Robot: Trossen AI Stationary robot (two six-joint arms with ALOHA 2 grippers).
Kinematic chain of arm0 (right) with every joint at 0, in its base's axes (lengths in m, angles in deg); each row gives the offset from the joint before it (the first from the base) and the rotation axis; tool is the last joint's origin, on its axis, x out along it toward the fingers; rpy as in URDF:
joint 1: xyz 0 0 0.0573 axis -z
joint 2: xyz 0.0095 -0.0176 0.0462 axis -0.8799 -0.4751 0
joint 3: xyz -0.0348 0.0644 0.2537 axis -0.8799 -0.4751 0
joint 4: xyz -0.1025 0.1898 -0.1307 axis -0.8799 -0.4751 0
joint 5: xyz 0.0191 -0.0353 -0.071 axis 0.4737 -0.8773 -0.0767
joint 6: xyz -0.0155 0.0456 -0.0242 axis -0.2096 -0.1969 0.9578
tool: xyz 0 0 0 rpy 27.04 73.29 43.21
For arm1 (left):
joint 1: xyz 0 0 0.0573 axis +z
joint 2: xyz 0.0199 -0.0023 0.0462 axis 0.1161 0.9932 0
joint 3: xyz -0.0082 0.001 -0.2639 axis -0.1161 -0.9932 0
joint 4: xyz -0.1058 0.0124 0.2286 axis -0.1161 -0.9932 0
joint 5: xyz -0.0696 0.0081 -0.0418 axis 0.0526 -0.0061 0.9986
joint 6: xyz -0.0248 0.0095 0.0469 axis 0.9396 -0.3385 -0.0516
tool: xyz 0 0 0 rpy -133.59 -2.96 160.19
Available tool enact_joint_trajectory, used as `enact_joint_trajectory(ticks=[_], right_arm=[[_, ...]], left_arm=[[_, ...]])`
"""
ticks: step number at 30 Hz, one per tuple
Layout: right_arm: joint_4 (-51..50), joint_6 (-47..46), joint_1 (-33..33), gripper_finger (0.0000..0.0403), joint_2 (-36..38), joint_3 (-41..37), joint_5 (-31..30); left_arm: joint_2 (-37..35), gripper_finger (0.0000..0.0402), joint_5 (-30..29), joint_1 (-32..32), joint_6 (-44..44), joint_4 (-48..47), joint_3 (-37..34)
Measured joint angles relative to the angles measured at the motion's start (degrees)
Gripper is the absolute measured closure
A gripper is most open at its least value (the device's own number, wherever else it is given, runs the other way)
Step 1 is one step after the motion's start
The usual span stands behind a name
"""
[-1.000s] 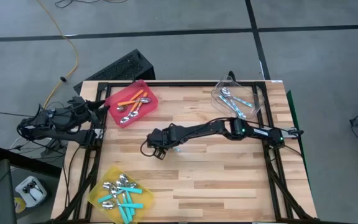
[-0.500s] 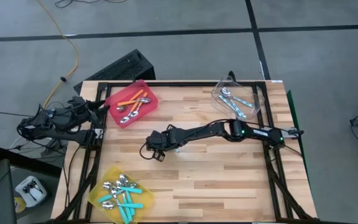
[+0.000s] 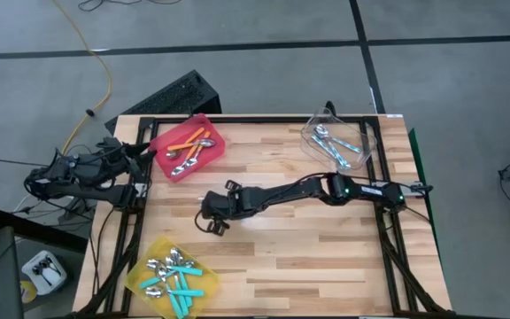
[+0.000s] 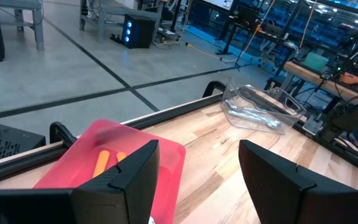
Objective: Sort silverware by color (type)
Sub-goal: Put the patterned blue spoon into the transparent bin
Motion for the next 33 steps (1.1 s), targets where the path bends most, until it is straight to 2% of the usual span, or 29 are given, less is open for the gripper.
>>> enact_joint_trajectory(ticks=[9, 24, 33], right_arm=[[12.4, 4.5, -2.5, 0.0372, 0.1, 0.1, -0.5], [14.0, 7.8, -4.5, 0.0372, 1.7, 0.1, -0.6], [14.9, 13.8, -6.8, 0.0372, 7.5, 0.1, -5.3]], left_arm=[[0.0, 0.0196, 0.0, 0.0, 0.0, 0.0, 0.0], [0.0, 0.0196, 0.0, 0.0, 0.0, 0.0, 0.0], [0.0, 0.0196, 0.0, 0.0, 0.0, 0.0, 0.0]])
